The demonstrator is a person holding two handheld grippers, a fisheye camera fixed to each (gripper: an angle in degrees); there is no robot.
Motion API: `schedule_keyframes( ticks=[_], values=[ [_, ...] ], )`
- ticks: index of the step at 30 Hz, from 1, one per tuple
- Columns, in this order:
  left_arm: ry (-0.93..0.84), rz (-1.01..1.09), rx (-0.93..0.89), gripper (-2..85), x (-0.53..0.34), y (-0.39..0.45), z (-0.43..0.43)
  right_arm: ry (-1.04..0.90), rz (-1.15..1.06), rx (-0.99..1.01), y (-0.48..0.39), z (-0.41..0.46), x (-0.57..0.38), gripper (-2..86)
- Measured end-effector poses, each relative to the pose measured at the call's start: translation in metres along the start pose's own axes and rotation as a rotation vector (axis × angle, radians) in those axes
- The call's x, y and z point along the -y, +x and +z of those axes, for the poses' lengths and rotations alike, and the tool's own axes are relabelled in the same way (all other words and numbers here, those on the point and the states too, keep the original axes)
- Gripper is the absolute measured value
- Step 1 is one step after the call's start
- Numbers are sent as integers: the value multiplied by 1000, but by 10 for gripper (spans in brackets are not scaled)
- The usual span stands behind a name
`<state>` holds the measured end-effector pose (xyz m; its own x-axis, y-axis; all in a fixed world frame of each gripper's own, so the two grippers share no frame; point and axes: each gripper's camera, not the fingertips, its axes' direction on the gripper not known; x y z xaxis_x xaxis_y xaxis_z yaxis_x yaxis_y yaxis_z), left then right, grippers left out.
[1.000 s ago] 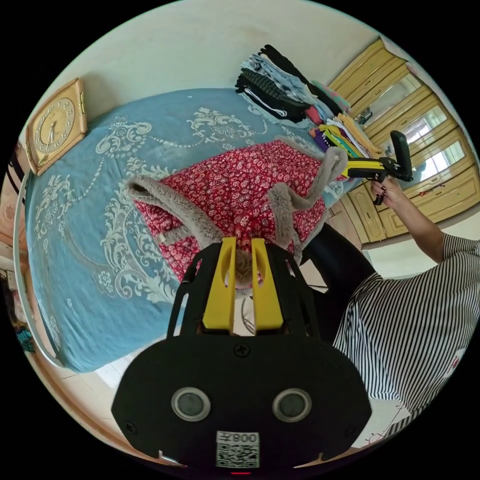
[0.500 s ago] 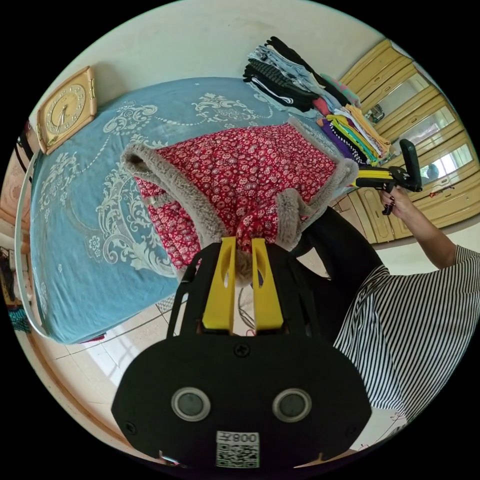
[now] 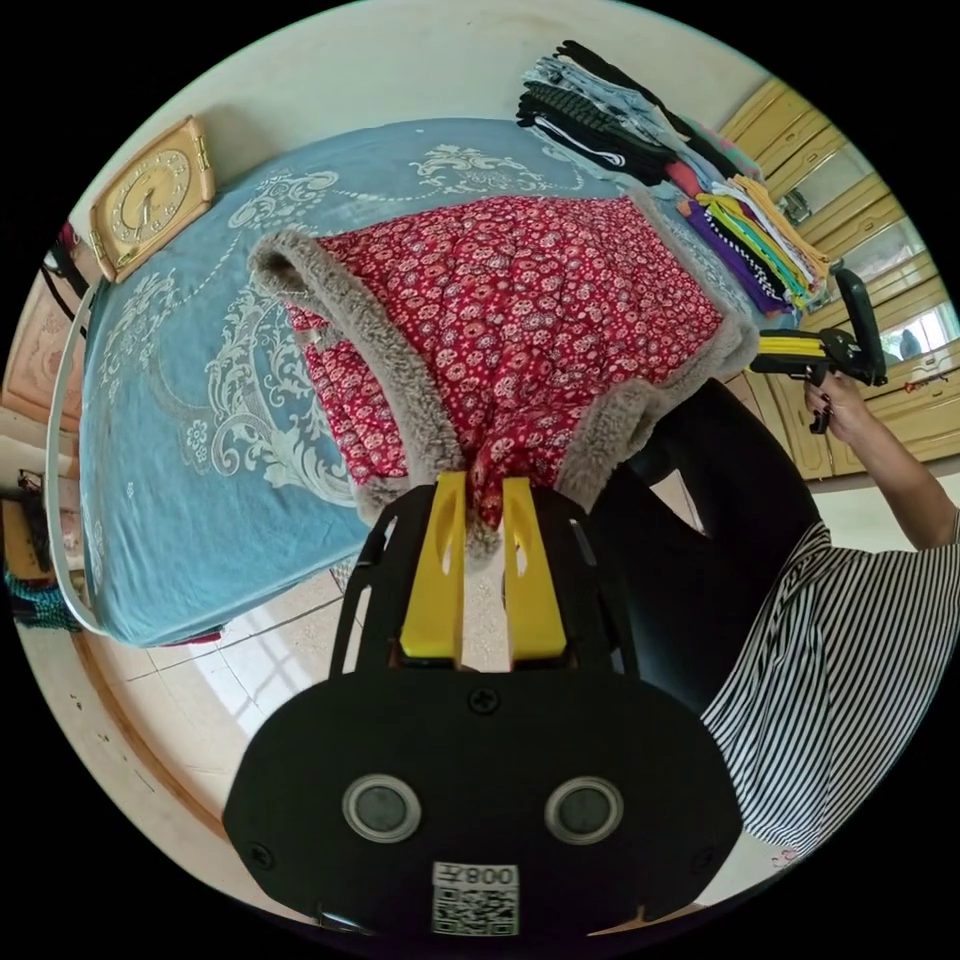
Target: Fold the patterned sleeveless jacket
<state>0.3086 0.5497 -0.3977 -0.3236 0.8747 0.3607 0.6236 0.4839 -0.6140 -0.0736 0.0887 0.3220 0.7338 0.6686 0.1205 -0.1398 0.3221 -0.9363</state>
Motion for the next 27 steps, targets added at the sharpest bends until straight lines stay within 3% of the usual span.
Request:
schedule_keyframes(
  ticks=[9, 22, 27],
  values=[
    [25, -140, -125, 72, -49, -34, 26, -33, 53, 2, 1, 19, -27, 41],
    [177, -181, -273, 77, -113, -81, 12, 24, 124, 107, 23, 22, -71, 52],
    [254, -252, -425, 78, -138, -113, 18, 60, 179, 189, 39, 21, -87, 56]
  ],
)
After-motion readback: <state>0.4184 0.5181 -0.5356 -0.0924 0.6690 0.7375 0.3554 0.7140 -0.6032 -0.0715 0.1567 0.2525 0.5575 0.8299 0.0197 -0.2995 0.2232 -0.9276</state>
